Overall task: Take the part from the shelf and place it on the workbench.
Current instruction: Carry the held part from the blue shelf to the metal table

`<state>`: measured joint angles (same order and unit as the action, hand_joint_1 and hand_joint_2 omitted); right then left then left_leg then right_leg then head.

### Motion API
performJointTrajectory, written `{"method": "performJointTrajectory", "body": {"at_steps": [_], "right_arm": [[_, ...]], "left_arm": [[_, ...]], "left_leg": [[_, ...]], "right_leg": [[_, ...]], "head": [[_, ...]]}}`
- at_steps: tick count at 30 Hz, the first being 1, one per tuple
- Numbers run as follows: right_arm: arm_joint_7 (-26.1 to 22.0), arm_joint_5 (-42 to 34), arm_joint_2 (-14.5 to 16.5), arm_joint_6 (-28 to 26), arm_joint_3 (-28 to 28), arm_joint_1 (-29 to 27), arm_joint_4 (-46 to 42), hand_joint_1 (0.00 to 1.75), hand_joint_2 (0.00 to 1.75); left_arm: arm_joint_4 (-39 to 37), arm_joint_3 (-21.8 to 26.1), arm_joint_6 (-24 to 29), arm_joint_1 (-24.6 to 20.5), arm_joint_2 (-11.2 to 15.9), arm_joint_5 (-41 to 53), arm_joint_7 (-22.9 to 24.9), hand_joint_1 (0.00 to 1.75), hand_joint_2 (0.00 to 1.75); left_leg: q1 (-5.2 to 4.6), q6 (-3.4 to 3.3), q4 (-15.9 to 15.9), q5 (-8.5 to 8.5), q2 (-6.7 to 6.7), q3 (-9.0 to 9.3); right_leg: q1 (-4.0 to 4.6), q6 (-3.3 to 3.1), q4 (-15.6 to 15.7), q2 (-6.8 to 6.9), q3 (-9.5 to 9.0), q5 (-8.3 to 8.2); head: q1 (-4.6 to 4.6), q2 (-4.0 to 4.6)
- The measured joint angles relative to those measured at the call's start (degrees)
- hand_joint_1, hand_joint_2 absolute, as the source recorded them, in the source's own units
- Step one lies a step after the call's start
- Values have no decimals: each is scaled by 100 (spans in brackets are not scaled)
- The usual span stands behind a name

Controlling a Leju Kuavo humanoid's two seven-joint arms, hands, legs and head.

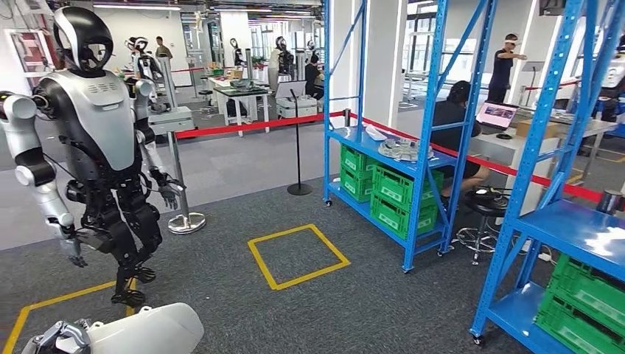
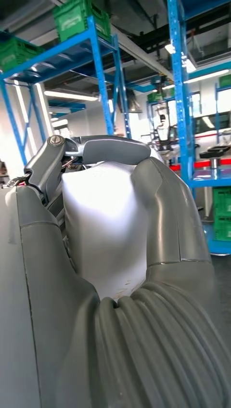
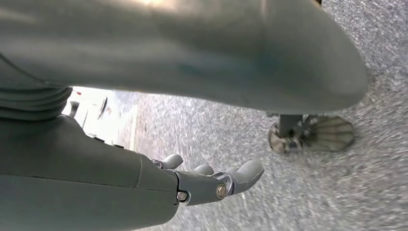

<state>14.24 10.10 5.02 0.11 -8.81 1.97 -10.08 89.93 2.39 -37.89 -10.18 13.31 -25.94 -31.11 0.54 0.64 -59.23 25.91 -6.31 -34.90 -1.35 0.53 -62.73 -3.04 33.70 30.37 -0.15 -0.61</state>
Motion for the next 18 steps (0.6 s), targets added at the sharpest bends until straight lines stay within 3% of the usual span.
{"method": "performJointTrajectory", "body": {"at_steps": [2,4,6,8,10,11,12,13,15,16,17,18], "right_arm": [[-13,0,2,5,-1,1,0,0,0],[3,0,3,6,-2,6,0,0,0],[21,0,3,7,-3,13,0,0,0],[17,0,1,7,-5,-2,0,0,0],[16,0,1,7,-7,-24,0,0,0],[16,1,1,7,-7,-28,0,0,0],[16,5,1,7,-7,-26,0,0,0],[16,15,1,8,-6,-21,0,0,0],[16,53,-1,12,-2,-13,0,0,0],[16,76,-2,16,1,-9,0,0,0],[16,96,-4,21,3,-8,0,0,0],[16,109,-5,28,5,-5,0,0,0]], "left_arm": [[2,-3,2,-6,-15,3,-2,175,175],[4,-5,5,9,-16,5,-3,175,175],[3,-6,9,10,-9,6,-6,175,175],[0,-9,10,-3,-10,6,-9,175,175],[-7,-13,13,17,-19,9,-8,175,175],[-9,-15,16,35,-23,14,-8,175,175],[-1,-16,24,55,-28,23,-7,175,175],[21,-16,38,79,-32,39,-7,175,175],[112,-14,74,136,-38,77,-5,175,175],[171,-10,96,172,-42,96,-4,175,175],[231,-3,113,216,-44,109,-4,175,175],[285,9,126,274,-44,119,-5,175,175]], "left_leg": [[1,90,-15,-14,-129,-48],[13,166,5,-47,-200,-99],[-2,207,-179,67,59,-212],[-19,226,-803,416,448,-487],[-12,237,-1488,702,581,-785],[-11,232,-1597,706,596,-820],[-13,222,-1480,607,612,-739],[-19,205,-1149,435,663,-547],[-68,139,-362,173,983,-111],[-100,99,-115,116,1102,20],[-129,61,-11,114,1169,59],[-145,28,-5,107,1105,47]], "right_leg": [[6,-51,194,-80,-76,-11],[19,-154,217,64,-91,-50],[21,-246,253,205,-111,-86],[47,-299,270,354,-109,-93],[78,-319,270,523,-103,-83],[88,-324,270,607,-105,-77],[94,-325,269,687,-110,-70],[97,-320,269,762,-122,-60],[118,-287,265,896,-158,-27],[131,-261,264,957,-174,-12],[141,-234,267,1019,-191,2],[147,-206,275,1085,-210,15]], "head": [[-4,0],[-10,0],[-29,0],[-49,0],[-51,0],[-52,0],[-53,0],[-54,0],[-55,0],[-54,0],[-52,0],[-49,0]]}}
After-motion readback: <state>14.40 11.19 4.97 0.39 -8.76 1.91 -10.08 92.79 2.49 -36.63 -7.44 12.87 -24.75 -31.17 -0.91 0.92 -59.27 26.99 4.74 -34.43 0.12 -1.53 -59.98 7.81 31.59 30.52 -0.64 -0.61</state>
